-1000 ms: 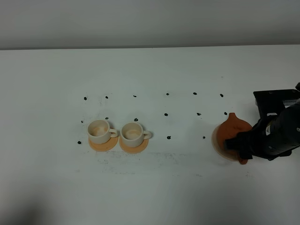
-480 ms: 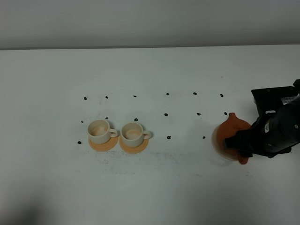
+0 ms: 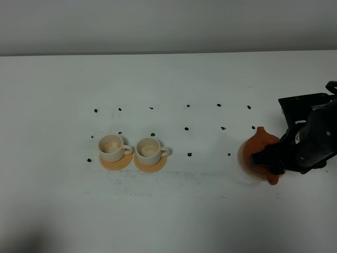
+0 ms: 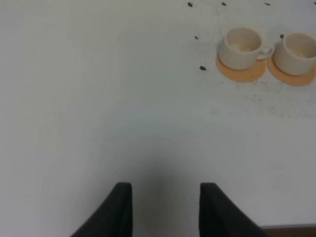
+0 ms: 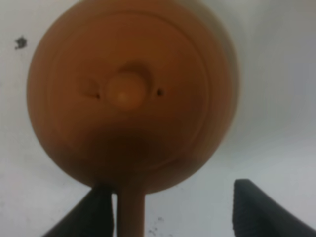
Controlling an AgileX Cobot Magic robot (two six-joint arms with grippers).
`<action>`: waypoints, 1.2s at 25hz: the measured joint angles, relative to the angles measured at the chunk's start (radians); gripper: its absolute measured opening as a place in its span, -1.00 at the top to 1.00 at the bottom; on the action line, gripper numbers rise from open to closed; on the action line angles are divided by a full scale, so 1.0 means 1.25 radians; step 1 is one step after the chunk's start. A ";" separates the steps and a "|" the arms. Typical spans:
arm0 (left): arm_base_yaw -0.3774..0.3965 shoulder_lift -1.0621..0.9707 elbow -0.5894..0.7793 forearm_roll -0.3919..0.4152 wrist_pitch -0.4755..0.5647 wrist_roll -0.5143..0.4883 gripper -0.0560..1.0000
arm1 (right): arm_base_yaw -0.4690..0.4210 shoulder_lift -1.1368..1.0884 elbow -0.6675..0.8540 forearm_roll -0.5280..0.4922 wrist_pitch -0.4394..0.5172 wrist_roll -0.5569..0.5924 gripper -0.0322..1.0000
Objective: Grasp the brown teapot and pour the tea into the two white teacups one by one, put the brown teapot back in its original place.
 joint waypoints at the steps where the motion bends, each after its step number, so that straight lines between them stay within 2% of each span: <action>1: 0.000 0.000 0.000 0.000 0.000 0.000 0.30 | 0.000 0.002 -0.003 0.001 0.006 -0.004 -0.04; 23: 0.000 0.000 0.000 0.000 0.000 0.000 0.30 | -0.008 0.026 -0.007 0.034 0.023 -0.039 -0.01; 26: 0.000 0.000 0.000 0.000 0.000 0.000 0.30 | -0.008 0.026 -0.007 0.041 0.019 -0.052 0.19; 29: 0.000 0.000 0.000 0.000 0.000 0.000 0.30 | -0.008 0.026 -0.007 0.042 0.018 -0.086 0.69; 30: 0.000 0.000 0.000 0.000 0.000 0.000 0.30 | -0.008 0.027 -0.007 0.042 0.018 -0.102 0.77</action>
